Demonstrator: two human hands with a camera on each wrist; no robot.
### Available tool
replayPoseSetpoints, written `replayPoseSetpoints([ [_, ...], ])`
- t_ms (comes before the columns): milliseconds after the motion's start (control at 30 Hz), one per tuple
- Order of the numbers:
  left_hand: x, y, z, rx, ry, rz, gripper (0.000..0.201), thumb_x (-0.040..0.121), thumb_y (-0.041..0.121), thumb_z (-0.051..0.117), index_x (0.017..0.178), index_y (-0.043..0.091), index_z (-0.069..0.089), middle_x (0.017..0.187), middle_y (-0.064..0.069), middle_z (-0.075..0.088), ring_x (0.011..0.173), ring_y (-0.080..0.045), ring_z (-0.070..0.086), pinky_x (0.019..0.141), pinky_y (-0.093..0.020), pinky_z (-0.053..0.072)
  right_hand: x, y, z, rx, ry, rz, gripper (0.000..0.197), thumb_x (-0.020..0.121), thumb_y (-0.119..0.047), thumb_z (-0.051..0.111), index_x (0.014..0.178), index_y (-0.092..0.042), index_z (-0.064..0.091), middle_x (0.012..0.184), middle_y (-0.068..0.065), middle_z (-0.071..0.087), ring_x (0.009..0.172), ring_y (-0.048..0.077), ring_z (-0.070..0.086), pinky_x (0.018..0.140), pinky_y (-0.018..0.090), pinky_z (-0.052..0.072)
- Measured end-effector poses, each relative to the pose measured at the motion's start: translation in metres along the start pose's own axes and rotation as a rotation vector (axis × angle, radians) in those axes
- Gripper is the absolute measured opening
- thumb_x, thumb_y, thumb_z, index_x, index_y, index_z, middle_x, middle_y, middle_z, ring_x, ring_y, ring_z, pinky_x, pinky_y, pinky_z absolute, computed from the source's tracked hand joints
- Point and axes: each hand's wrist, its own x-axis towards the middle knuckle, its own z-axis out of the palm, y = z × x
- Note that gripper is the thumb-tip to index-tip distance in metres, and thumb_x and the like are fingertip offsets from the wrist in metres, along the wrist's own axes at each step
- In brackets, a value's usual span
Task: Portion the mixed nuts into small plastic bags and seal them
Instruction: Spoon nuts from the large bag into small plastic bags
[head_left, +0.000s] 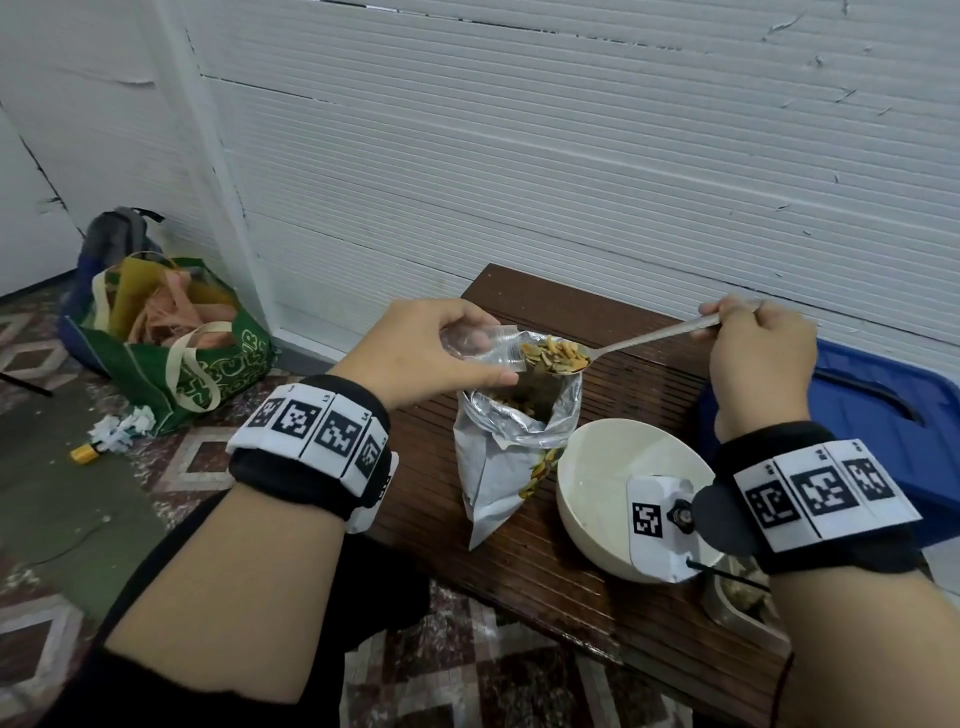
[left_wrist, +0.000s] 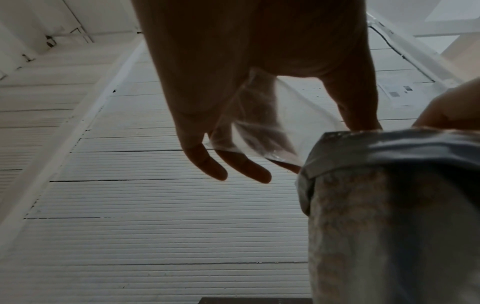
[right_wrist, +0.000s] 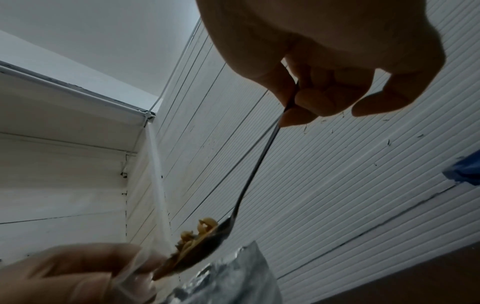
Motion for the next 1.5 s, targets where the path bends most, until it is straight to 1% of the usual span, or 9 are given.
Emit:
replayPoseSetpoints([
  [233,0.002,0.006,0.01,0.135,-0.03,0.046,0.055,0.062,0.049,0.084,0.111,0.031,0.066,0.103,0.018,0.066,0.096,0.003,0.058,0.073,0.001,0.037,-0.001,-0.011,0.008,-0.041,-0.069,-0.033,0.031,0.098,-0.019,0.043,0.076,-0.016,0.063,0.064,-0.011,0.058,0.063,0.0,0.049,0.06,0.018,0.037],
  [533,0.004,0.005,0.018,0.131,-0.03,0.044,0.05,0.059,0.057,0.082,0.102,0.04,0.065,0.092,0.026,0.062,0.09,0.008,0.057,0.097,-0.031,0.046,-0.007,-0.01,0.021,-0.027,-0.149,-0.049,0.031,0.099,-0.02,0.044,0.078,-0.014,0.066,0.065,-0.012,0.061,0.066,0.004,0.054,0.074,0.026,0.043],
  [633,0.005,0.003,0.021,0.116,-0.011,0.051,0.049,0.051,0.072,0.075,0.091,0.048,0.062,0.092,0.027,0.065,0.094,0.002,0.06,0.1,-0.041,0.045,-0.008,-0.011,0.025,0.002,-0.184,-0.053,0.03,0.099,-0.02,0.045,0.082,-0.014,0.069,0.062,-0.008,0.062,0.066,0.008,0.056,0.075,0.028,0.047],
  [733,0.006,0.002,0.024,0.09,0.022,0.062,0.055,0.047,0.08,0.063,0.09,0.047,0.063,0.092,0.026,0.066,0.095,0.002,0.06,0.099,-0.042,0.045,-0.011,-0.012,0.027,0.079,-0.225,-0.084,0.031,0.099,-0.019,0.046,0.076,-0.022,0.066,0.061,-0.007,0.064,0.076,0.014,0.06,0.084,0.035,0.049],
  [900,0.005,0.003,0.028,0.037,0.1,0.09,0.043,0.054,0.079,0.063,0.083,0.046,0.062,0.084,0.023,0.067,0.089,0.002,0.06,0.095,-0.044,0.047,-0.02,-0.021,0.023,0.231,-0.337,-0.265,0.024,0.101,-0.017,0.044,0.086,-0.016,0.063,0.077,-0.003,0.062,0.061,-0.003,0.053,0.06,0.014,0.041],
  [1033,0.004,0.006,0.022,-0.067,0.143,0.071,0.028,0.069,0.057,0.076,0.086,0.038,0.064,0.086,0.017,0.068,0.082,0.004,0.061,0.075,-0.011,0.046,-0.02,-0.029,0.015,0.255,-0.318,-0.423,0.021,0.101,-0.02,0.045,0.088,-0.021,0.062,0.081,-0.001,0.063,0.063,0.0,0.05,0.063,0.018,0.041],
  [1133,0.003,0.006,0.017,-0.164,0.178,0.065,0.022,0.073,0.045,0.076,0.084,0.036,0.061,0.084,0.016,0.066,0.077,0.013,0.058,0.066,0.0,0.042,-0.016,-0.033,0.009,0.316,-0.239,-0.479,0.021,0.1,-0.022,0.046,0.087,-0.024,0.062,0.082,-0.003,0.063,0.071,0.008,0.054,0.063,0.021,0.041],
  [1367,0.002,0.002,0.011,-0.316,0.188,0.057,0.022,0.082,0.042,0.069,0.095,0.026,0.063,0.083,0.003,0.074,0.073,-0.003,0.068,0.064,-0.014,0.051,-0.008,-0.033,0.0,0.242,0.029,-0.463,0.025,0.099,-0.022,0.043,0.078,-0.029,0.055,0.079,-0.009,0.061,0.062,0.0,0.051,0.065,0.018,0.041],
  [1500,0.004,0.002,0.012,-0.304,0.107,0.07,0.034,0.082,0.051,0.058,0.103,0.023,0.061,0.092,0.003,0.074,0.084,-0.008,0.069,0.079,-0.025,0.053,-0.018,-0.02,0.009,-0.035,-0.137,-0.49,0.022,0.099,-0.021,0.046,0.082,-0.027,0.059,0.074,-0.016,0.06,0.071,0.004,0.055,0.067,0.018,0.042],
])
